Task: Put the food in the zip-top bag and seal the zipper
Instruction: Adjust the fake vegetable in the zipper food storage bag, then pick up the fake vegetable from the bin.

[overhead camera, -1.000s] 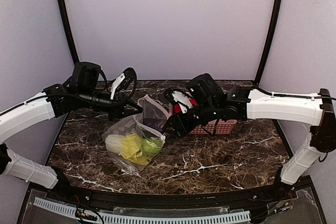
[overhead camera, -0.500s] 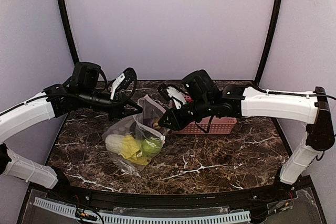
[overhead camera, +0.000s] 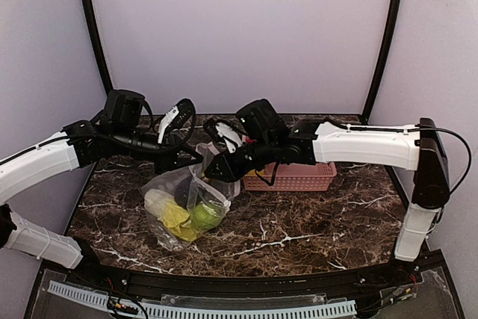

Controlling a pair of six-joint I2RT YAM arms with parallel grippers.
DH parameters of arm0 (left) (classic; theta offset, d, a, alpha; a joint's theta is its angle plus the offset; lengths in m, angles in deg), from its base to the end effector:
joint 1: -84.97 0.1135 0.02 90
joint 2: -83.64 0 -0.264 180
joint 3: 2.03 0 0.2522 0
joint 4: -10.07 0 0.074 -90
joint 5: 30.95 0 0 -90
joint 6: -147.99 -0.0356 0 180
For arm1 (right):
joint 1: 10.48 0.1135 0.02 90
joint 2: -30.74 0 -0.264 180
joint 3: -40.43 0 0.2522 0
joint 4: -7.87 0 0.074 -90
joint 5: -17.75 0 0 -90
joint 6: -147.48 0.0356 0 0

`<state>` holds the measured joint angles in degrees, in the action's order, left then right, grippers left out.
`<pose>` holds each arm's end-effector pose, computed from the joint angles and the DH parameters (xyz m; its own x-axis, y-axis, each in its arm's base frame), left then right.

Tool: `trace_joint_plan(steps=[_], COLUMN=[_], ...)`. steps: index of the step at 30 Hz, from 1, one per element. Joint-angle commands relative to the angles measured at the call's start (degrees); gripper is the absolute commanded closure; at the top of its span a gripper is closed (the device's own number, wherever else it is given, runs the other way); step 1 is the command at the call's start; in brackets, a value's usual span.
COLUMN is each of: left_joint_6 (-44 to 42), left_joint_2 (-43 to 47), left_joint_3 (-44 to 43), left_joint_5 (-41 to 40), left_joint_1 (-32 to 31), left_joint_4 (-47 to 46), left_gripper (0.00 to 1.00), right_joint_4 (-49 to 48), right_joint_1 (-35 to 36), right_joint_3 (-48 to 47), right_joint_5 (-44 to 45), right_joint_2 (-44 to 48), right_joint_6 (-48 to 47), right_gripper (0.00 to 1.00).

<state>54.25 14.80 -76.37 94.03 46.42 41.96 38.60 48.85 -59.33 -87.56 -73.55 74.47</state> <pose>0.1970 -0.1831 0.3380 -0.2874 0.2973 -0.9105 0.9330 0.3020 -0.1958 0.2087 0.3704 0.2869 -0.5562 -0.3853 -0.7364 -0.8125 0.4383 0.3844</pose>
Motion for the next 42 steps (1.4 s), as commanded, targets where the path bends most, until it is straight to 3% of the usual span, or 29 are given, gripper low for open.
trace_joint_plan(steps=[1,9,21,30,42], left_joint_6=[0.6,0.4,0.1,0.1,0.1], left_joint_2=[0.7,1.2,1.6,1.8,1.8], left_joint_3=[0.2,0.3,0.3,0.4,0.3], left_joint_5=[1.9,1.3,0.2,-0.3,-0.1], left_joint_1=[-0.4,-0.4,-0.4,-0.3,-0.3], left_joint_4=[-1.5,-1.5,-1.3,-1.3,-1.3], left_gripper=[0.99,0.99,0.99,0.99,0.99], right_joint_4=[-1.6,-1.9,3.8,13.3,16.3], right_joint_1=[1.2,1.2,1.0,-4.5,-19.2], right_joint_3=[-1.7,0.1,5.5,4.5,6.1], right_joint_5=[-1.8,1.2,12.8,24.5,19.3], right_joint_2=[-1.9,1.6,14.5,18.9,13.0], right_joint_6=[0.2,-0.3,-2.5,-2.5,-0.7], right_gripper=[0.77,0.47,0.20,0.10,0.06])
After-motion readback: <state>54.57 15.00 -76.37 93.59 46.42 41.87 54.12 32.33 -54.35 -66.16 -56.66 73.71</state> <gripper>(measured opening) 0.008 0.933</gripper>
